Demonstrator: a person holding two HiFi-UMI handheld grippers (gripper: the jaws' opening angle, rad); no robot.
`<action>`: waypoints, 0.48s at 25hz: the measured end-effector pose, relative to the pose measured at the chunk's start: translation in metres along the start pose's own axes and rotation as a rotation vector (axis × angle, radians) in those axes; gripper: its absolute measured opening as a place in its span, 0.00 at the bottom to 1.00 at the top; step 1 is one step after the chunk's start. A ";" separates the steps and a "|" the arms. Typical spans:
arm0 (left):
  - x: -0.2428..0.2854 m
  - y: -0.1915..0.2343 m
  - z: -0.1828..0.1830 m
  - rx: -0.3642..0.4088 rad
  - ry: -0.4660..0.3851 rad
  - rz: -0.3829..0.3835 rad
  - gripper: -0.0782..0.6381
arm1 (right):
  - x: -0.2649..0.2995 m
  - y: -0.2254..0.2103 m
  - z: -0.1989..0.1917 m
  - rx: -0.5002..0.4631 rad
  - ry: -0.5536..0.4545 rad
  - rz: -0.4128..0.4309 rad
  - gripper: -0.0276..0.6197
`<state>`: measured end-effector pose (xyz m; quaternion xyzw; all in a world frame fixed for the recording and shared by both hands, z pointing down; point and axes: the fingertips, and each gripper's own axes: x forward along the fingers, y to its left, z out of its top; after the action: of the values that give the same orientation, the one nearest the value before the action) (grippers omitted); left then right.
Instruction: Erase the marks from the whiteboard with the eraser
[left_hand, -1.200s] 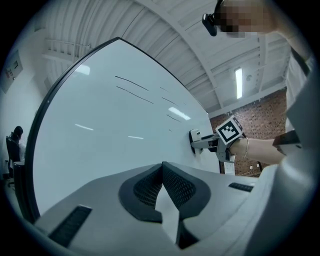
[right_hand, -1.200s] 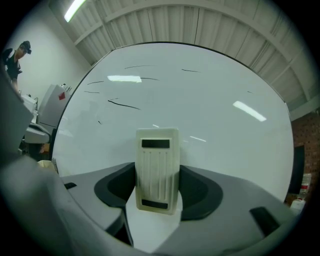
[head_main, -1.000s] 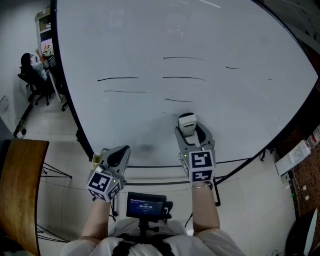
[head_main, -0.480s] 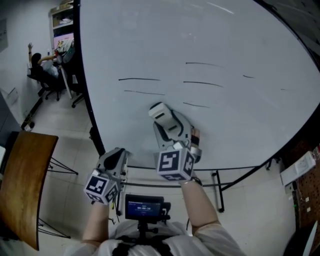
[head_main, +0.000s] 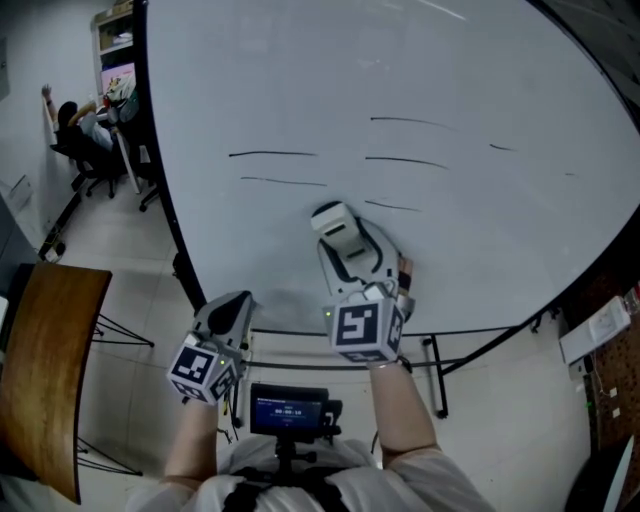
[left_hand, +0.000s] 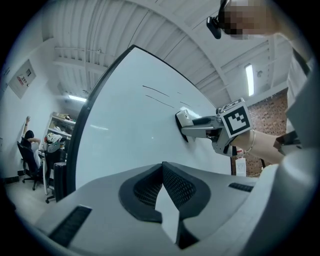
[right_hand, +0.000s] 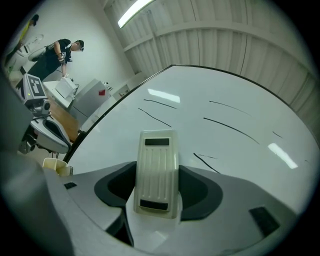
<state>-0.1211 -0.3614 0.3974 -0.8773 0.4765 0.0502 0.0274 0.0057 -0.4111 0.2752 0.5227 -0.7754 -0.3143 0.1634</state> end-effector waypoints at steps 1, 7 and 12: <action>0.003 -0.002 0.000 0.003 0.000 -0.004 0.12 | -0.001 -0.003 -0.003 0.001 0.002 -0.001 0.46; 0.017 -0.016 -0.002 0.001 0.004 -0.042 0.12 | -0.017 -0.031 -0.029 0.092 0.051 -0.064 0.46; 0.029 -0.027 0.001 0.005 -0.002 -0.072 0.12 | -0.035 -0.068 -0.066 0.149 0.112 -0.131 0.46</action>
<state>-0.0826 -0.3706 0.3931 -0.8939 0.4445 0.0488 0.0320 0.1059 -0.4172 0.2825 0.5998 -0.7505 -0.2360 0.1461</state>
